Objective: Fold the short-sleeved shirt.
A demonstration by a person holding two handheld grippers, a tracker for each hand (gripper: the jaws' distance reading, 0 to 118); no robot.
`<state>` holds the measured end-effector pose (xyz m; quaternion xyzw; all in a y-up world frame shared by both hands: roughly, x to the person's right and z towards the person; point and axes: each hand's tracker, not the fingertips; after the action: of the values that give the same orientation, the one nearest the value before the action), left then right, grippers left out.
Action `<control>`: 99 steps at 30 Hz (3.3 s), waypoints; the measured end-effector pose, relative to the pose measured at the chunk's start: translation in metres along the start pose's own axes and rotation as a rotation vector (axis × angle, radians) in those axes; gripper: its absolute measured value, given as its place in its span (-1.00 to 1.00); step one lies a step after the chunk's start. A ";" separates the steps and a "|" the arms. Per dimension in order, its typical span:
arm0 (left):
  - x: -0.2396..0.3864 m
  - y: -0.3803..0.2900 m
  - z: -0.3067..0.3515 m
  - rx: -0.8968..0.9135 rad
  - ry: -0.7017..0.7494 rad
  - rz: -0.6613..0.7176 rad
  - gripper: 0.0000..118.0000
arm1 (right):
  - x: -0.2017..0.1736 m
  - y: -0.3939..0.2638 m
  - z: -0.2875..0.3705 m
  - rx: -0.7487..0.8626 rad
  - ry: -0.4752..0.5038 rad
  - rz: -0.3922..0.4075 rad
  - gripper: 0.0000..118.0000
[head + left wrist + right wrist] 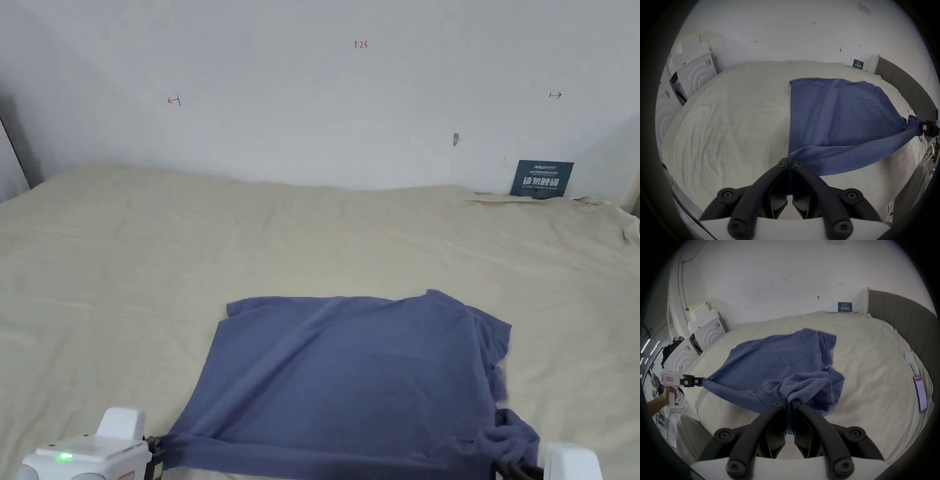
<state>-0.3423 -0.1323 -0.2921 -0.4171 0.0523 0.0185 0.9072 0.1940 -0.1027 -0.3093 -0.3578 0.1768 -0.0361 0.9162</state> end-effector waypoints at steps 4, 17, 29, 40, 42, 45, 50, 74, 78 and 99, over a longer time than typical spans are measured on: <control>0.000 -0.020 0.005 -0.022 0.013 -0.025 -1.00 | -0.002 -0.032 0.007 -0.047 -0.002 -0.051 -0.93; 0.007 -0.060 0.009 -0.056 0.047 -0.098 -0.98 | -0.007 -0.078 0.003 -0.126 -0.057 -0.151 -0.93; 0.001 -0.062 0.019 -0.026 0.104 0.038 0.66 | -0.021 -0.066 0.003 -0.153 -0.124 -0.120 -0.23; 0.020 0.002 0.091 0.327 0.041 0.064 0.90 | -0.048 0.024 0.079 0.218 -0.188 0.007 0.48; 0.023 0.014 0.101 0.355 0.036 0.068 0.90 | -0.050 0.036 0.090 0.281 -0.209 0.024 0.53; 0.027 0.026 0.111 0.422 0.042 0.074 0.87 | -0.052 0.048 0.103 0.356 -0.250 0.054 0.62; 0.045 0.028 0.122 0.527 0.089 0.013 0.46 | -0.055 0.051 0.113 0.440 -0.309 0.089 0.60; 0.040 0.018 0.089 0.222 0.041 0.081 -0.58 | -0.045 0.036 0.124 0.516 -0.316 0.037 -1.00; 0.025 0.016 0.064 0.023 0.018 0.136 0.76 | -0.038 0.033 0.121 0.506 -0.311 0.027 -1.00; 0.022 -0.033 0.018 -0.152 0.021 0.076 -1.00 | -0.030 0.014 0.104 0.387 -0.324 -0.008 -1.00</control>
<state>-0.3167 -0.1405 -0.2574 -0.4827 0.0762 0.0523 0.8709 0.2020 -0.0199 -0.2387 -0.1778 0.0162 -0.0150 0.9838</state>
